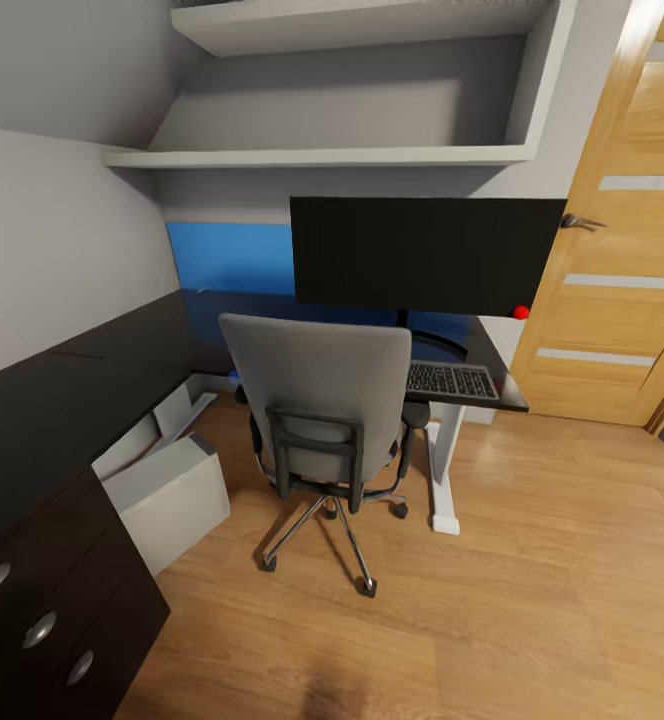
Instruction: In the bedroom, organize the workspace by keeping the computer under the desk, ensuring the monitor is on the desk, placing the keyboard on the desk next to the monitor, placing the mouse on the desk next to the keyboard, moving the folder from the swivel chair onto the desk next to the mouse, stacking the notebook on top of the folder with the pen on top of the notebook, and positioning the swivel chair next to the desk.
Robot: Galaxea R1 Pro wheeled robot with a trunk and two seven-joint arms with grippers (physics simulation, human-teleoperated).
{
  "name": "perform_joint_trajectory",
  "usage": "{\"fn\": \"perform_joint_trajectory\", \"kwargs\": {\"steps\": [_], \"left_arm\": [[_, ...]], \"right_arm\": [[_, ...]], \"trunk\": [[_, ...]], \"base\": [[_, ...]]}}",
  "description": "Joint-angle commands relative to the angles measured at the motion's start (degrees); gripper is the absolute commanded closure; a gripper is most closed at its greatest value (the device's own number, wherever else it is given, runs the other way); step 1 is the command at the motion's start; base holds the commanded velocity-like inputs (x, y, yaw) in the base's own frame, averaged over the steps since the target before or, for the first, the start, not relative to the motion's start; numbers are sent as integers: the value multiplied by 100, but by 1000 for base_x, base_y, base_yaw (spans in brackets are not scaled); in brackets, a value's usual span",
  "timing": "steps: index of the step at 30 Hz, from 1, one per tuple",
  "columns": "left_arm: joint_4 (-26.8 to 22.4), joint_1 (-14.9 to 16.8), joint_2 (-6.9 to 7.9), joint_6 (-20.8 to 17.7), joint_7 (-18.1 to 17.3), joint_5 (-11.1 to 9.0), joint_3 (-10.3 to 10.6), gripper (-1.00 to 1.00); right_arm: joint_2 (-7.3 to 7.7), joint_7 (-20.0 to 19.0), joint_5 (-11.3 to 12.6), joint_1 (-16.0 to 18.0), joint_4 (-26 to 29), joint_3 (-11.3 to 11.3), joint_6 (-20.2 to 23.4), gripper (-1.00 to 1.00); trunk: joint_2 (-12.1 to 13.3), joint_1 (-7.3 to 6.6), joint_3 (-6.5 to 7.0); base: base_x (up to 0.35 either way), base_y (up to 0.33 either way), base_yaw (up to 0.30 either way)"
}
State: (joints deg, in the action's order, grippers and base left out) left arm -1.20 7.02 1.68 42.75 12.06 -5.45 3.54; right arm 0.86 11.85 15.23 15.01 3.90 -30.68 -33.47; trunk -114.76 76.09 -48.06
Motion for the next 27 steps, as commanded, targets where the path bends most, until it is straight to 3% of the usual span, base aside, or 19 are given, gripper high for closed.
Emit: {"fn": "perform_joint_trajectory", "kwargs": {"steps": [1,8,15,22,27], "left_arm": [[3,-49,5,132,-1,-50,51,-100],[4,-359,22,1018,-1,-47,51,-100],[4,-489,18,1626,-2,-44,51,-100],[3,-529,14,1725,0,-44,49,-100],[-2,-541,-5,1725,6,-44,50,-100]], "right_arm": [[3,-11,36,2,-35,-50,-7,-100],[13,-118,33,2,-385,-40,-1,-100],[9,-136,39,2,-488,-43,-2,-100],[7,-139,41,2,-509,-43,-2,-100],[10,-139,41,2,-513,-43,-2,-100]], "trunk": [[40,-23,14],[320,-177,140],[601,-331,265],[882,-485,391],[882,-485,391]], "base": [[0,0,0],[0,0,0],[0,0,0],[0,0,0],[0,0,0]]}}
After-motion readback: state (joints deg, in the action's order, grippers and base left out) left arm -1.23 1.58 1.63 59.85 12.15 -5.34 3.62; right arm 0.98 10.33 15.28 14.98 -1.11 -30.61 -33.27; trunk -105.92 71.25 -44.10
